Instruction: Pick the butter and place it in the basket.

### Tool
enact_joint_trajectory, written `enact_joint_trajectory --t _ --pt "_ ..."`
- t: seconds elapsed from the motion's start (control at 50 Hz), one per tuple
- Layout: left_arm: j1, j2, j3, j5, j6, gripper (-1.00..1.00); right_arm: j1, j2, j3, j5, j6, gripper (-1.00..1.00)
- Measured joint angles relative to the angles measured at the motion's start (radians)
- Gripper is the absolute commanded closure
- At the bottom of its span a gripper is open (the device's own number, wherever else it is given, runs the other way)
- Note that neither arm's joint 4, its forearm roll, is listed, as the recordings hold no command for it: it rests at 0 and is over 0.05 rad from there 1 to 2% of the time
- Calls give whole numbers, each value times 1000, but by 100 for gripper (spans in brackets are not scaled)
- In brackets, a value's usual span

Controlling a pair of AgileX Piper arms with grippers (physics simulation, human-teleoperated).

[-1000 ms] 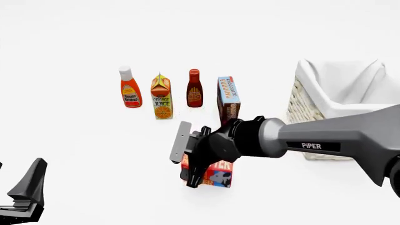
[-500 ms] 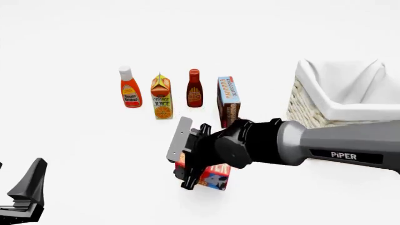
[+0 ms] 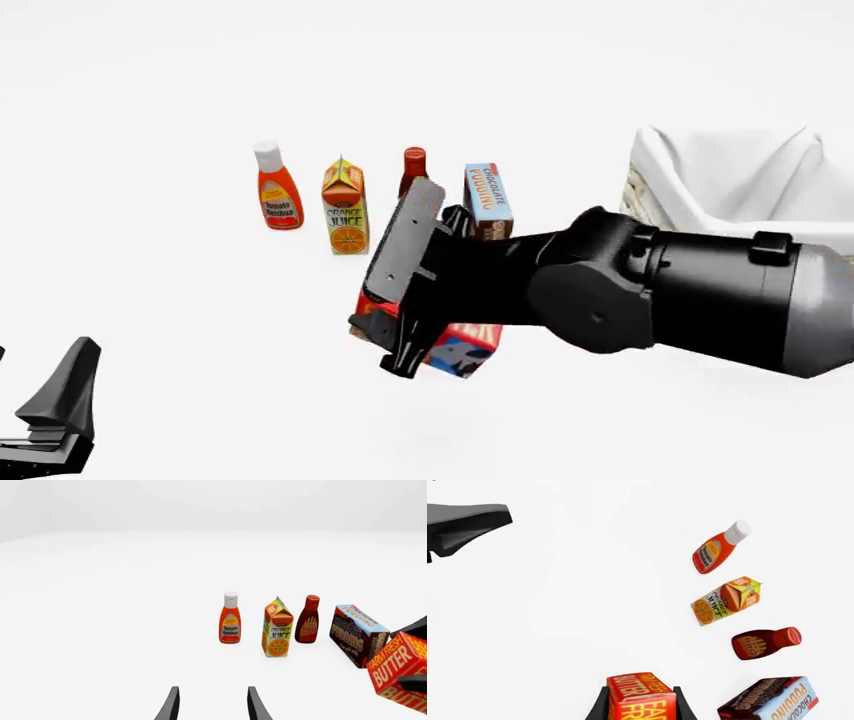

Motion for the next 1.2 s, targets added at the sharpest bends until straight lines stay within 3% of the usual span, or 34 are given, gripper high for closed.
enact_joint_trajectory --t 0.74,1.2 --pt "0 0 0 0 0 -100 132 -386 63 -98 190 100" --pt "0 0 0 0 0 -100 41 -483 98 -260 293 100"
